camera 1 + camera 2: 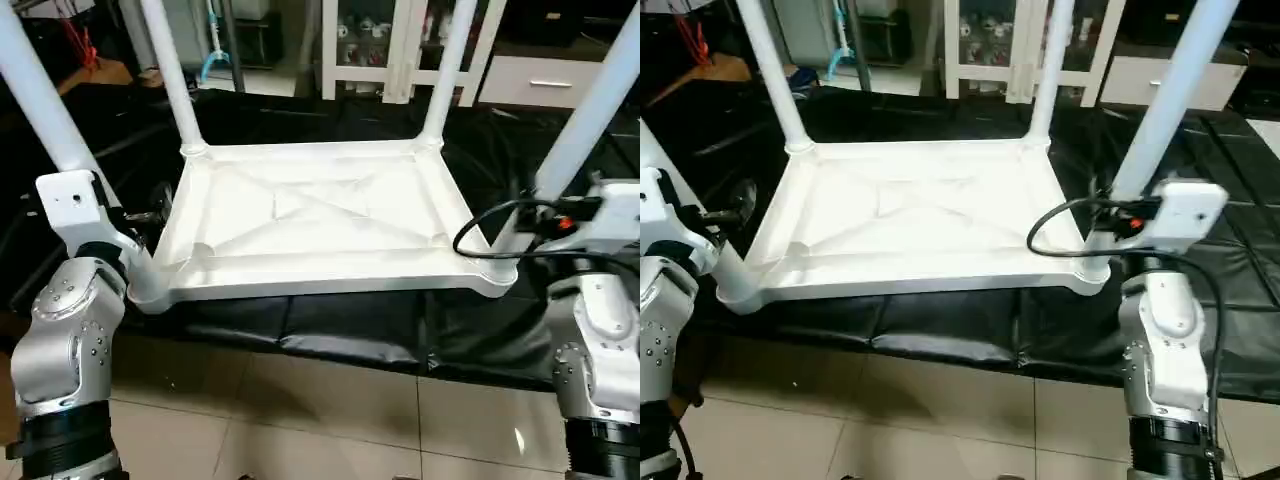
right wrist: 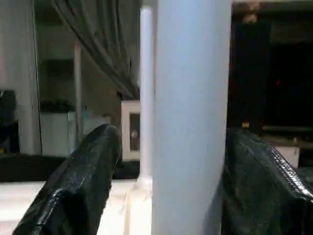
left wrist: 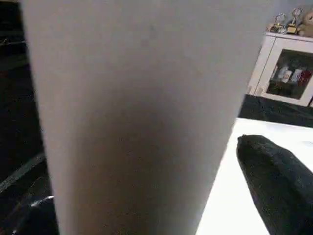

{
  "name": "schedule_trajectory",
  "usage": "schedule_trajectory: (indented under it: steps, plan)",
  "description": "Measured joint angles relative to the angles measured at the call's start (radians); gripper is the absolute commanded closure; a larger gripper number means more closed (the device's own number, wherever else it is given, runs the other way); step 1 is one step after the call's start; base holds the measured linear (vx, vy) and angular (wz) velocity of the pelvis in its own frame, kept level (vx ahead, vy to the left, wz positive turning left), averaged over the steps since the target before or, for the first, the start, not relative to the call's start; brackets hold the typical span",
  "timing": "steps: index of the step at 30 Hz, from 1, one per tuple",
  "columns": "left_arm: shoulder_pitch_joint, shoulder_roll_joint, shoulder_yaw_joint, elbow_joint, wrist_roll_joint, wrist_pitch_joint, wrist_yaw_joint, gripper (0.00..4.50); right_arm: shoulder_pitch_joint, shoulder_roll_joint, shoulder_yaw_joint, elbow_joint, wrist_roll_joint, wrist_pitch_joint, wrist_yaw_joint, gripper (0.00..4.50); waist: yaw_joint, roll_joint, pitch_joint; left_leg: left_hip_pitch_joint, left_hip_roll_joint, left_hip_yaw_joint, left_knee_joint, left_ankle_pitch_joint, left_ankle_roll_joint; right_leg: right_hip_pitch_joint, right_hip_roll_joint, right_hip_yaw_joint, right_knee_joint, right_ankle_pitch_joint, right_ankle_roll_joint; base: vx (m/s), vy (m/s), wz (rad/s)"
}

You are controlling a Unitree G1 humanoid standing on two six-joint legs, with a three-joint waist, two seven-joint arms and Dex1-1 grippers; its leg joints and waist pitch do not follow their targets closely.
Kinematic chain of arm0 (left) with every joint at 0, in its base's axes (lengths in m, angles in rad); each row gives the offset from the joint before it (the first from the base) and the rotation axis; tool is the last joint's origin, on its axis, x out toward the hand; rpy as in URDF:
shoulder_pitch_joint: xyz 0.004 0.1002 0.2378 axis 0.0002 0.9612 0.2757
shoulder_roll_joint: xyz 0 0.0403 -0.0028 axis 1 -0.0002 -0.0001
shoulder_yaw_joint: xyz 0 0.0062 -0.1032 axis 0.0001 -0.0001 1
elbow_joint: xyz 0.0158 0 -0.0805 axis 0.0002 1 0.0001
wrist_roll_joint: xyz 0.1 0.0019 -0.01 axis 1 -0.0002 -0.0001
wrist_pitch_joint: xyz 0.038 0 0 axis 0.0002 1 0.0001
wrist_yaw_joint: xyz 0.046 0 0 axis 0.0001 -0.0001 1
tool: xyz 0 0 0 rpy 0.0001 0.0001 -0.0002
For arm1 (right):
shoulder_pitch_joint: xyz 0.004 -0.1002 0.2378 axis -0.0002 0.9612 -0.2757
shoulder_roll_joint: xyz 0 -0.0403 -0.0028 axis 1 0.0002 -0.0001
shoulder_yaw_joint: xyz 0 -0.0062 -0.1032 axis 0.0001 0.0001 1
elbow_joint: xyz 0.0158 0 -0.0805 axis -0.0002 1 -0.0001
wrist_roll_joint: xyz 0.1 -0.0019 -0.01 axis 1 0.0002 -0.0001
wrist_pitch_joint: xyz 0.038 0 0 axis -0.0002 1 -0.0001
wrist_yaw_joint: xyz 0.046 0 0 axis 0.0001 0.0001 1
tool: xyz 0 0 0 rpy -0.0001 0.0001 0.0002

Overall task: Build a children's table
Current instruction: Rotate leg to tighten

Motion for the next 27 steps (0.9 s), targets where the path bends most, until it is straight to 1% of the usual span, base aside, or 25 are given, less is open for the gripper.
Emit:
schedule_trajectory:
  steps: [3, 6, 7, 9, 11, 13, 16, 18, 22, 23, 24, 25, 27]
  plan:
    - [0.002, 0.0, -0.012, 0.0, 0.013, 0.0, 0.0, 0.0, 0.007, 0.0, -0.013, -0.033, -0.009, -0.009, -0.006, 1.0, 0.001, 0.002, -0.001, 0.0, 0.0, 0.0, 0.0, 0.0, 0.0, 0.001, 0.0, 0.0, 0.0, 0.0, 0.0, 0.0, 0.0, 0.0]
    - [0.005, 0.0, -0.02, 0.0, 0.014, -0.001, -0.001, 0.0, 0.026, -0.003, -0.015, -0.039, 0.001, 0.01, 0.01, 1.0, 0.001, 0.004, -0.001, 0.001, 0.0, 0.0, 0.0, 0.0, 0.0, 0.002, 0.0, 0.0, -0.001, 0.0, 0.0, 0.0, 0.0, 0.0]
    - [0.007, 0.001, -0.023, 0.0, 0.015, -0.001, -0.001, 0.18, 0.031, -0.004, -0.012, -0.039, 0.004, 0.013, 0.017, 0.94, 0.001, 0.005, -0.001, 0.001, 0.0, 0.0, 0.0, 0.0, 0.0, 0.002, 0.0, 0.0, -0.001, 0.0, 0.0, 0.0, 0.0, 0.0]
    - [0.009, 0.001, -0.031, 0.0, 0.023, -0.001, -0.001, 0.36, 0.037, -0.005, -0.004, -0.043, 0.004, 0.012, 0.025, 0.92, 0.001, 0.006, -0.001, 0.002, 0.0, 0.0, 0.0, 0.0, 0.0, 0.003, 0.0, 0.0, -0.001, 0.0, 0.0, 0.0, 0.0, 0.0]
    - [0.01, 0.003, -0.031, 0.0, 0.029, -0.001, 0.0, 0.49, 0.059, -0.005, -0.001, -0.075, 0.005, 0.008, 0.03, 0.92, 0.002, 0.008, -0.001, 0.002, 0.0, -0.001, 0.0, 0.0, 0.0, 0.003, 0.0, -0.001, -0.001, 0.0, 0.0, 0.0, 0.0, 0.0]
    - [0.011, 0.004, -0.028, 0.0, 0.03, 0.002, 0.001, 0.74, 0.079, 0.002, 0.002, -0.116, 0.014, 0.003, 0.032, 0.92, 0.001, 0.009, -0.001, 0.002, 0.0, -0.001, -0.001, 0.0, 0.0, 0.002, 0.0, -0.001, -0.001, 0.0, 0.0, 0.0, 0.0, 0.0]
    - [0.011, 0.005, -0.032, 0.0, 0.031, 0.009, 0.001, 0.85, 0.08, 0.006, 0.009, -0.176, 0.017, 0.002, 0.032, 0.92, 0.0, 0.012, -0.001, 0.002, 0.0, -0.001, -0.001, 0.0, 0.0, 0.003, 0.0, 0.0, -0.001, 0.0, 0.0, 0.0, 0.0, 0.0]
    - [0.011, 0.006, -0.038, -0.001, 0.033, 0.009, 0.002, 1.01, 0.08, 0.008, 0.011, -0.202, 0.016, 0.0, 0.03, 0.92, 0.001, 0.013, -0.001, 0.002, 0.0, -0.001, -0.001, 0.0, 0.0, 0.003, 0.0, 0.0, -0.001, 0.0, 0.0, 0.0, 0.0, 0.0]
    - [0.024, 0.007, -0.043, -0.002, 0.034, -0.009, -0.004, 1.01, 0.077, 0.009, -0.003, -0.206, 0.04, 0.037, 0.012, 0.92, -0.001, 0.014, -0.001, 0.002, -0.001, -0.001, 0.0, 0.0, 0.0, 0.003, 0.0, 0.0, -0.001, 0.0, 0.0, 0.0, 0.0, 0.0]
    - [0.028, 0.005, -0.042, -0.004, 0.033, -0.013, -0.008, 1.21, 0.077, 0.006, -0.003, -0.206, 0.04, 0.037, 0.02, 0.92, -0.001, 0.014, -0.001, 0.002, -0.001, -0.001, 0.0, 0.0, 0.0, 0.003, 0.0, 0.0, -0.001, 0.0, 0.0, 0.0, 0.0, 0.0]
    - [0.031, 0.004, -0.043, -0.008, 0.032, -0.014, -0.011, 1.21, 0.077, 0.0, -0.002, -0.206, 0.04, 0.036, 0.03, 0.92, -0.001, 0.015, -0.002, 0.002, -0.001, -0.001, -0.001, 0.0, 0.0, 0.003, 0.0, 0.0, -0.001, 0.0, 0.001, 0.0, 0.0, 0.0]
    - [0.036, 0.005, -0.045, -0.013, 0.032, -0.014, -0.013, 1.37, 0.079, -0.007, 0.005, -0.207, 0.04, 0.035, 0.051, 0.92, -0.001, 0.015, -0.002, 0.002, -0.001, -0.001, -0.001, 0.0, 0.0, 0.003, 0.0, 0.0, -0.001, 0.0, 0.001, 0.0, 0.0, 0.0]
    - [0.057, 0.007, -0.046, -0.036, 0.031, -0.014, -0.024, 1.4, 0.103, -0.019, 0.042, -0.213, 0.04, 0.037, 0.1, 0.92, -0.001, 0.015, -0.002, 0.002, -0.001, -0.002, -0.001, 0.0, 0.0, 0.003, 0.0, -0.001, -0.001, -0.001, 0.001, 0.0, 0.0, 0.0]
